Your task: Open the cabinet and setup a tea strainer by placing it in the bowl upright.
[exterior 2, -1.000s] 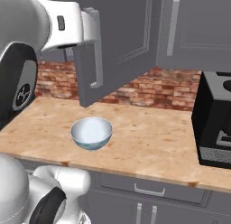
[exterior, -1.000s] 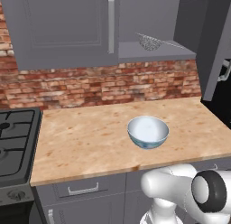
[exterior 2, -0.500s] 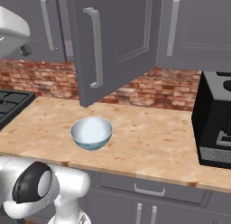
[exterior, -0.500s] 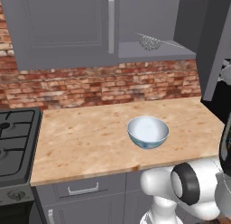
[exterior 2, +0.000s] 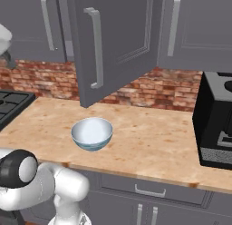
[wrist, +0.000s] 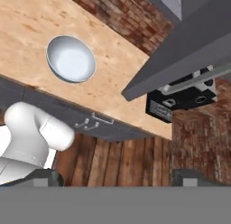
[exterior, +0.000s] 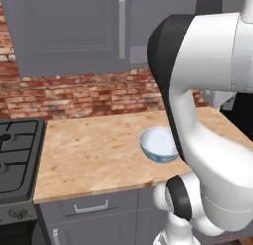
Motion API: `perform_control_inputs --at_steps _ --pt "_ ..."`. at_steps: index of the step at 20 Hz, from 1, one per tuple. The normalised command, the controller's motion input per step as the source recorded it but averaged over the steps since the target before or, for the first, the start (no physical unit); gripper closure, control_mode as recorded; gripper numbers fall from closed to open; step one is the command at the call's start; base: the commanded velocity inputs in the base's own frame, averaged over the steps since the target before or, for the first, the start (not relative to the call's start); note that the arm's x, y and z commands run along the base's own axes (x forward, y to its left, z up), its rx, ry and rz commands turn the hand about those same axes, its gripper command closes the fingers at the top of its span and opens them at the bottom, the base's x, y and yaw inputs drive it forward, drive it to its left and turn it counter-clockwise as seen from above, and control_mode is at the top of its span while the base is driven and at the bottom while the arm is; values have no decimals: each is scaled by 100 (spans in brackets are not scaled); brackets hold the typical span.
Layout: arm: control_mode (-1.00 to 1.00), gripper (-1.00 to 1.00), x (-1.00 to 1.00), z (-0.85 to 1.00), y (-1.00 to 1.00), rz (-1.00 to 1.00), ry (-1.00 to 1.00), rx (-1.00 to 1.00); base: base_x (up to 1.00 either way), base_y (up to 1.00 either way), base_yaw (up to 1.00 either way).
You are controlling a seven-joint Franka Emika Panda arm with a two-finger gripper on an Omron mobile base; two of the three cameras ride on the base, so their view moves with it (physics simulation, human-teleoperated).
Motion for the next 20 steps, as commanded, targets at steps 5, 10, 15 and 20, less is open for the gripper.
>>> perform_control_inputs --at_steps 5,10,15,20 --pt "-100 -100 14 -93 -13 -1 16 -5 0 0 0" --pt "-100 -100 17 -85 -16 0 21 1 0 0 0" --pt "-100 -100 38 -21 11 -4 26 -28 0 0 0" --pt "-100 -100 28 2 -2 -12 32 -44 0 0 0"
